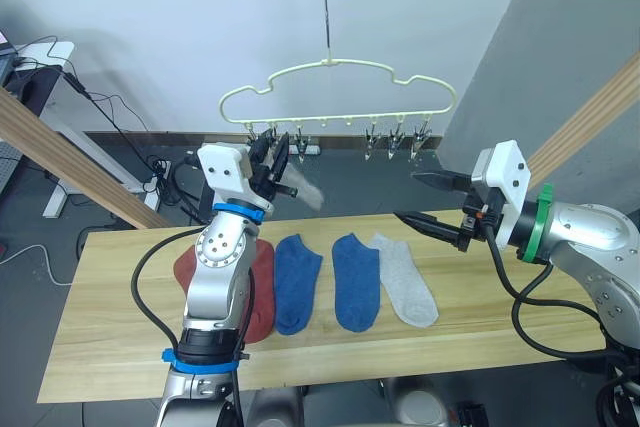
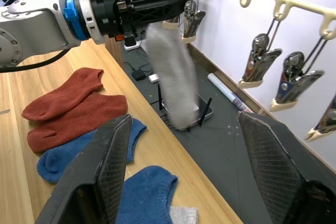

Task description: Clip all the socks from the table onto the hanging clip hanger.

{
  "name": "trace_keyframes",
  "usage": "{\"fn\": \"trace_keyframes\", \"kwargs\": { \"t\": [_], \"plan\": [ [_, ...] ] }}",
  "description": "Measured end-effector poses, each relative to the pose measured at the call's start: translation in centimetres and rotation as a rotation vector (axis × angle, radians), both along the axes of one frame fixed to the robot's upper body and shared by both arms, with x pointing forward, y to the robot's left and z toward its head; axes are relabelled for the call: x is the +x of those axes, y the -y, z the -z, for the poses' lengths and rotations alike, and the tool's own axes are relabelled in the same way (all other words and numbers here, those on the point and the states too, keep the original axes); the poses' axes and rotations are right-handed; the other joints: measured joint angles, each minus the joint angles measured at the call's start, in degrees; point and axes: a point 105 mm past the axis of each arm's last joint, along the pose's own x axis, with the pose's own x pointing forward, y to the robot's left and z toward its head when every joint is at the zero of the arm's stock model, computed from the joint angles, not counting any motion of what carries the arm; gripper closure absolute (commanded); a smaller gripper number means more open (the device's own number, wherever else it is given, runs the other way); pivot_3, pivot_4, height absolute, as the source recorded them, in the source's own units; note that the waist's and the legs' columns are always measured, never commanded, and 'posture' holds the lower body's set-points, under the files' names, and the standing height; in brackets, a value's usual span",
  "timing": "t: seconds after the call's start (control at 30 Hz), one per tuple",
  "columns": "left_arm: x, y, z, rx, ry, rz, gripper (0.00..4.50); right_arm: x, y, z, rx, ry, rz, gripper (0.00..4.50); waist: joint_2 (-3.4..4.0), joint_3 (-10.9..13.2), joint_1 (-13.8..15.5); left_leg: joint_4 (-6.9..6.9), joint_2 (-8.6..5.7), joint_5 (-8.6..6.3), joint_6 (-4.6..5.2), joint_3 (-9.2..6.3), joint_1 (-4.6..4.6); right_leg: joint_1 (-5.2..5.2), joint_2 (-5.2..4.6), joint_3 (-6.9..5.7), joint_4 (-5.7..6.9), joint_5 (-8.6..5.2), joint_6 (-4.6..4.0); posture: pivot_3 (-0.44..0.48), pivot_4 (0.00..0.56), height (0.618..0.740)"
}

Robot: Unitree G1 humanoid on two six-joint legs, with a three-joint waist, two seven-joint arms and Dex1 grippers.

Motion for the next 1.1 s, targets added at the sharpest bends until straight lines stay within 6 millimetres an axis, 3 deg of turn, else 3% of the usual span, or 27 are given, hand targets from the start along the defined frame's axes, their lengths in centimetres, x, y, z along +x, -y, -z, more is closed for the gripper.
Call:
{"fn": "trace_keyframes", "kwargs": {
  "t": [0.3, 0.5, 1.1],
  "plan": [
    [0.0, -0.2, -0.1, -0.006, -0.011, -0.014, 3.26, -0.4, -0.3, -0.4, 0.033, -0.012, -0.037, 1.15, 0.00, 0.00, 0.02, 0.00, 0.00, 0.00, 0.00, 0.01, 0.00, 0.00, 0.00, 0.01, 0.00, 0.00, 0.00, -0.288, 0.281, 0.740],
    [-0.1, 0.0, -0.1, -0.001, -0.009, 0.005, 4.22, -0.5, -0.5, -0.5, 0.042, -0.021, -0.048, 1.15, 0.00, 0.00, 0.03, 0.00, 0.00, 0.00, 0.00, 0.00, 0.00, 0.00, 0.00, 0.00, 0.00, 0.00, 0.00, -0.288, 0.279, 0.740],
    [-0.3, 0.0, 0.0, 0.006, -0.011, 0.036, 4.22, -0.9, -0.2, 0.5, 0.004, -0.021, -0.045, 1.15, 0.00, 0.00, 0.06, 0.02, 0.00, 0.00, 0.00, 0.00, 0.00, 0.00, 0.00, 0.01, 0.02, 0.00, 0.01, -0.280, 0.278, 0.740]
  ]
}}
